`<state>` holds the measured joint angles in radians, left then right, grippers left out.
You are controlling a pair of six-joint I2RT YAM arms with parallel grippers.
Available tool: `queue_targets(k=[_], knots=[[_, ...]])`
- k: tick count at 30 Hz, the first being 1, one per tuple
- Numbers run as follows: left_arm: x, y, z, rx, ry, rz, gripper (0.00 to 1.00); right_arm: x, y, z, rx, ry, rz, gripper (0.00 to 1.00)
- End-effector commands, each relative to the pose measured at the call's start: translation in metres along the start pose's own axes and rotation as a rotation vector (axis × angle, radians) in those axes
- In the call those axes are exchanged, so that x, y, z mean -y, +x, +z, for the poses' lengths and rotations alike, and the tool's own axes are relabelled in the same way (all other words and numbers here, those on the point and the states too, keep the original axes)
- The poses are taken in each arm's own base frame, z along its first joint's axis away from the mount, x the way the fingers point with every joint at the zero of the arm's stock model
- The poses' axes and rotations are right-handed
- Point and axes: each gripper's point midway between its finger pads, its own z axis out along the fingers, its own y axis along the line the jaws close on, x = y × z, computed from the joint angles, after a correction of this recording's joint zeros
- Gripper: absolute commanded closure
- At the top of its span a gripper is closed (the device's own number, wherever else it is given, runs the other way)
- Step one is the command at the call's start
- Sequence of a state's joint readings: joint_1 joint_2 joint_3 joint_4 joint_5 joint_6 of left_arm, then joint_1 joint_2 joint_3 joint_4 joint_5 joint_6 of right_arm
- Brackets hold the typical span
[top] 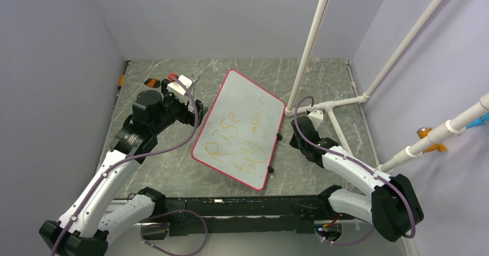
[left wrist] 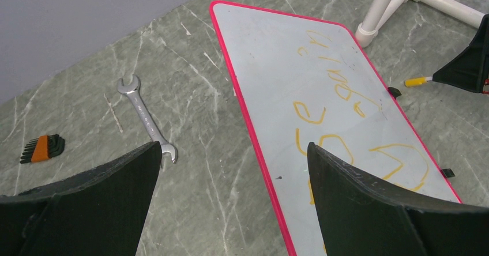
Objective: Write a sentence on the whiteboard
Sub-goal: Put down the whiteboard marker at the center of the board, then reset both arms
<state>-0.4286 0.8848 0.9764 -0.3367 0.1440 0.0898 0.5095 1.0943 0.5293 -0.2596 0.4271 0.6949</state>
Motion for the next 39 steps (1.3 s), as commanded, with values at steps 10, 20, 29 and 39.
queue_targets(k=[10,20,29,39], knots=[[-0.011,-0.021,-0.009,0.071,-0.059,0.002,0.01,0.005,0.004,-0.007,-0.002,-0.020,0.042,0.39],[-0.016,-0.022,-0.011,0.074,-0.085,0.002,0.01,0.001,-0.008,-0.017,0.039,-0.061,0.044,0.01],[-0.028,-0.022,-0.014,0.079,-0.154,-0.009,0.00,-0.019,-0.038,-0.039,0.118,-0.178,0.014,0.00],[-0.042,-0.019,-0.015,0.062,-0.210,-0.045,0.01,-0.070,-0.078,-0.082,0.215,-0.460,-0.072,0.00]])
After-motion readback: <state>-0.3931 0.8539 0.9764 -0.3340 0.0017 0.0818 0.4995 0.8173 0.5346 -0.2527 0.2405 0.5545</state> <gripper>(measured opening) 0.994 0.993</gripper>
